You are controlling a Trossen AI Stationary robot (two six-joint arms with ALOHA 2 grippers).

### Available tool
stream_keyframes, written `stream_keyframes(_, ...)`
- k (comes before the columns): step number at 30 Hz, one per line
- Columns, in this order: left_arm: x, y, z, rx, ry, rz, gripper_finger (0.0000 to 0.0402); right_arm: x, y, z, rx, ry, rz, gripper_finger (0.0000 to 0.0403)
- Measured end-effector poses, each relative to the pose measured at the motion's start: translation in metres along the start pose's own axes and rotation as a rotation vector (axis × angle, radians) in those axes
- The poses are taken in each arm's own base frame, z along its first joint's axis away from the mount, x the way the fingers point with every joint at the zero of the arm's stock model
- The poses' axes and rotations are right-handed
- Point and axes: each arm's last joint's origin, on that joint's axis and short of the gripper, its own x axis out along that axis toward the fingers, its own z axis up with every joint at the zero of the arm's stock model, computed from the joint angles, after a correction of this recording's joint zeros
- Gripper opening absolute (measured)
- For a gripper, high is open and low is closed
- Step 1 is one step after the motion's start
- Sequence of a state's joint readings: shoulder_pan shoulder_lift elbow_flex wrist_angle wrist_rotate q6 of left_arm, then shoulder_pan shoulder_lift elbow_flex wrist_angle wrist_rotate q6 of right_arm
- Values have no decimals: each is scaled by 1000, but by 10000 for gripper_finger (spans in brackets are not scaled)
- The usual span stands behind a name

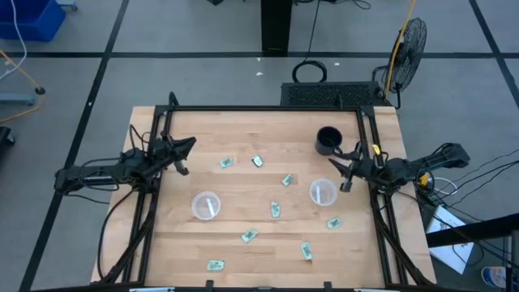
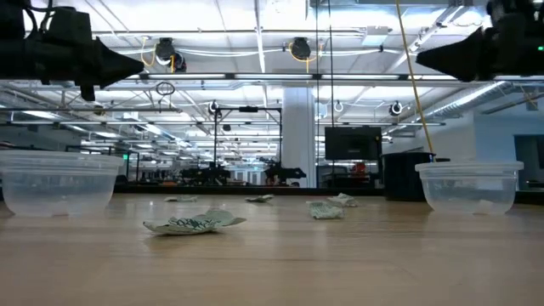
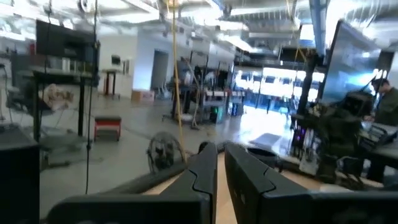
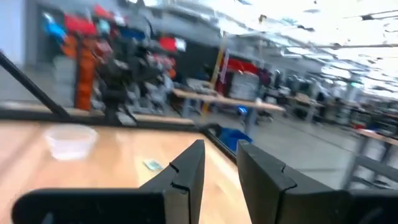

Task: Pick and place items into bin
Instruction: Put the white stevia packet into the right transparent bin

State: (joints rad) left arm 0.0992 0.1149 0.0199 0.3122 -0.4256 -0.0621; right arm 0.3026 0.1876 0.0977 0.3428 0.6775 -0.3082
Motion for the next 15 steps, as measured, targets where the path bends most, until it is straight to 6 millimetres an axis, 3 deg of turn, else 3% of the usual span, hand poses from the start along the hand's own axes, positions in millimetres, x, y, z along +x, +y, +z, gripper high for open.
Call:
stream_keyframes(4,10,-3,19,31,15,-6,35,19,-3,16,-35,51,-31,102)
stream_keyframes(9,37,-12,54,149,120,14,35,63,2,37,-109,151,84,143)
stream_keyframes(12,57,-16,66,194,218,70,35,92,7,37,-131,322,151,163)
stream_keyframes(15,75,-19,69,224,282,111,35,121,12,26,7,541,181,172)
